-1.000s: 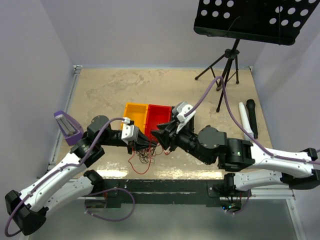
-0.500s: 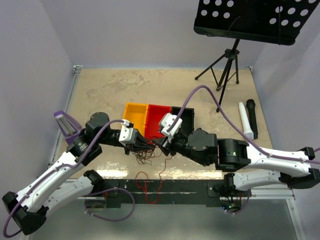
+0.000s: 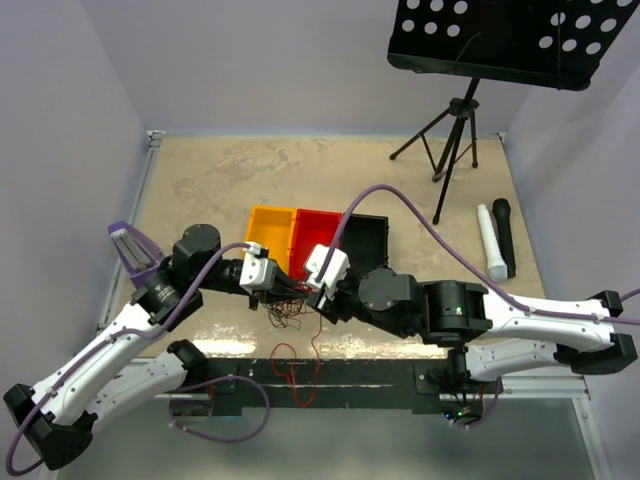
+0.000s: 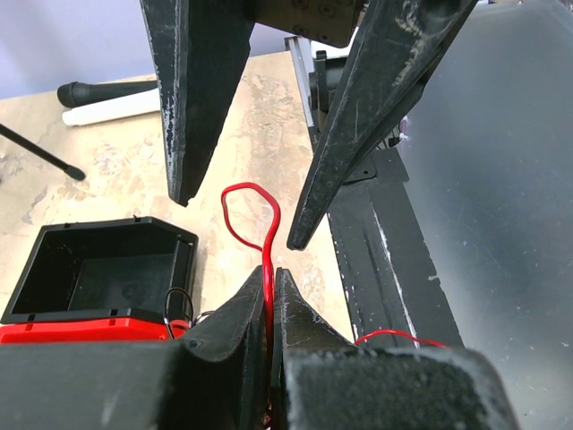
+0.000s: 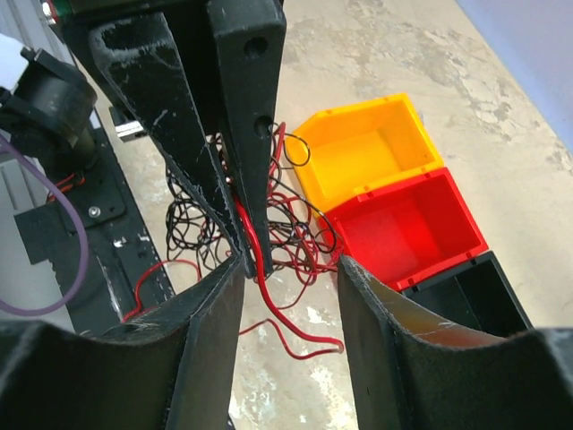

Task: Untangle the cables
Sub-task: Untie the cable.

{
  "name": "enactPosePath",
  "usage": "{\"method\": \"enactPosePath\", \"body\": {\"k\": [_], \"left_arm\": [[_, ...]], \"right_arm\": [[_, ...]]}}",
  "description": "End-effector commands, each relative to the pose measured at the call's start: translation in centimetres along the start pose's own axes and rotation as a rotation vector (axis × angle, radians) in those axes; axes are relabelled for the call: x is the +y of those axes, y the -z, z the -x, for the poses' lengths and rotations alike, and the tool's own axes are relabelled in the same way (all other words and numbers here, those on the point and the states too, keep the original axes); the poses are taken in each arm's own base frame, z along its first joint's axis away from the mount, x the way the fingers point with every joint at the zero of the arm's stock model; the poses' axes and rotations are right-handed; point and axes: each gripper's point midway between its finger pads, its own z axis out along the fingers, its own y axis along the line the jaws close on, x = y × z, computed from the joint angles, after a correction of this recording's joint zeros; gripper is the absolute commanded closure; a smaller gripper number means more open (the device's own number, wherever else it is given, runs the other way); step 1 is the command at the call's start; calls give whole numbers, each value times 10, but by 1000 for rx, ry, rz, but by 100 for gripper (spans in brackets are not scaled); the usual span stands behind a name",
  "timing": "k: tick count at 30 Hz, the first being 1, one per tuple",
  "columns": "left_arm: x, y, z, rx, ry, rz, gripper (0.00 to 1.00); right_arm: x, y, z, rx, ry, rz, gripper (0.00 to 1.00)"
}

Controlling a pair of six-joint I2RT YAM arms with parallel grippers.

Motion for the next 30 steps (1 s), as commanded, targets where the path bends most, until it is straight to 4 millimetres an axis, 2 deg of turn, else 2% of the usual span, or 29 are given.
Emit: {"method": "enactPosePath", "body": {"k": [1,6,11,13,15,16,17,18,21,24,27,30], "left_arm": [[2,4,25,-40,-88,3,100],[-3,5,30,-49,-93,-21,100],[-8,5,34,-61,-83,-48,100],[-8,5,34,-62,-84,-55,100],[-8,5,32,-54,-82,-49,100],[-7,4,28,-45,-77,-44,97],[-6,4,24,-38,-69,-36,86],[-4,4,22,-33,-63,-24,66],[4,2,14,-30,-22,26,55],[16,0,11,-41,28,95,53],[13,-2,12,-58,54,73,55],[11,-5,3,-47,87,57,63]], "right_arm": [[2,4,8,-8,28,27,51],[-2,-4,-6,38,68,-20,52],[-7,-13,-2,22,73,-68,58],[-9,-14,5,2,68,-88,69],[-12,-13,14,-18,55,-105,89],[-13,-11,16,-18,51,-114,96],[-13,-10,17,-18,46,-125,100],[-14,-8,20,-18,45,-136,100],[-7,-3,22,-16,52,-156,100],[0,-3,22,-11,48,-163,100],[8,-3,22,-11,37,-163,100],[15,0,27,-26,34,-171,100]]}}
